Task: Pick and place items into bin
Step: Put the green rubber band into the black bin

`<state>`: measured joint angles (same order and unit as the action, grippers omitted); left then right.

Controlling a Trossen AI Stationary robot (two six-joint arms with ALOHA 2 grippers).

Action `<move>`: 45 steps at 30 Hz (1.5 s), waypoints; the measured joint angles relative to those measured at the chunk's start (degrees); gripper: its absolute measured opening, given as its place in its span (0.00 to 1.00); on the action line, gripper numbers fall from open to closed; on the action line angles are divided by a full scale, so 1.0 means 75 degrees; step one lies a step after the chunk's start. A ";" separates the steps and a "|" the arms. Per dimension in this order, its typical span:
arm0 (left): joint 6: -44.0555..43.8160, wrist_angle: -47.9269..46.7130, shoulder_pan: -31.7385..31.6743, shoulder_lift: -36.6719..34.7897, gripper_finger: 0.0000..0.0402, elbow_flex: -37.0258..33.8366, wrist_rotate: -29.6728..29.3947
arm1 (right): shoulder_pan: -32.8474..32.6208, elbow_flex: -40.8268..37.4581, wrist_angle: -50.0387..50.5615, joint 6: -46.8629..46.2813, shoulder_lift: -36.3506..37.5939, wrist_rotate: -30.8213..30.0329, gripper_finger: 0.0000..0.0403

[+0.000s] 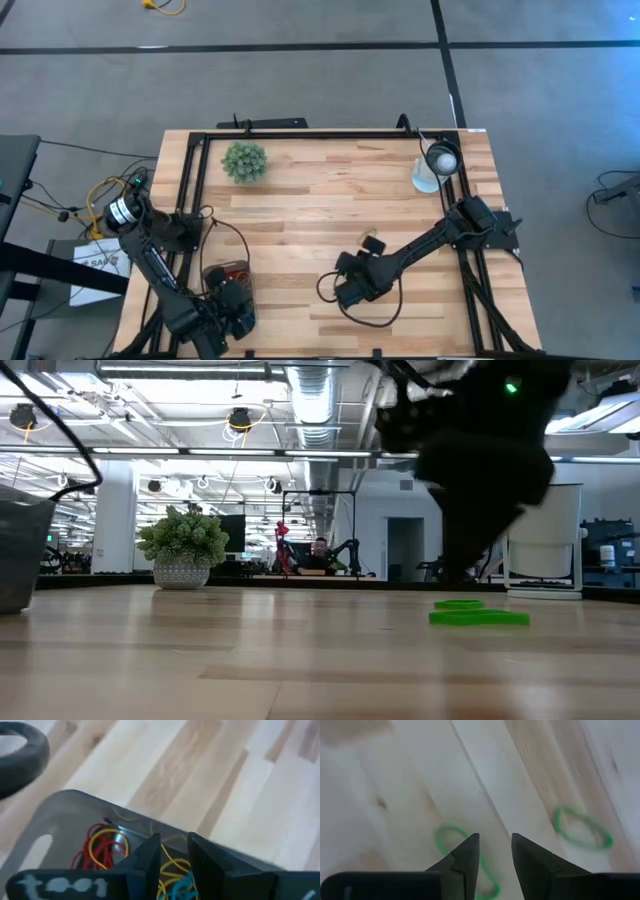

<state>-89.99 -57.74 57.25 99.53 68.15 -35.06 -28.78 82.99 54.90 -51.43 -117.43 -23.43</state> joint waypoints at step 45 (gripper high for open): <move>0.1658 -0.1129 -0.0615 -0.0009 0.22 0.1622 -0.2807 | 0.0190 0.0474 -0.5830 0.4200 -0.0017 -0.1672 0.00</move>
<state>-77.56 -66.20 52.64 99.46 80.31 -56.11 -27.35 86.54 11.17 -19.93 -117.56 -35.97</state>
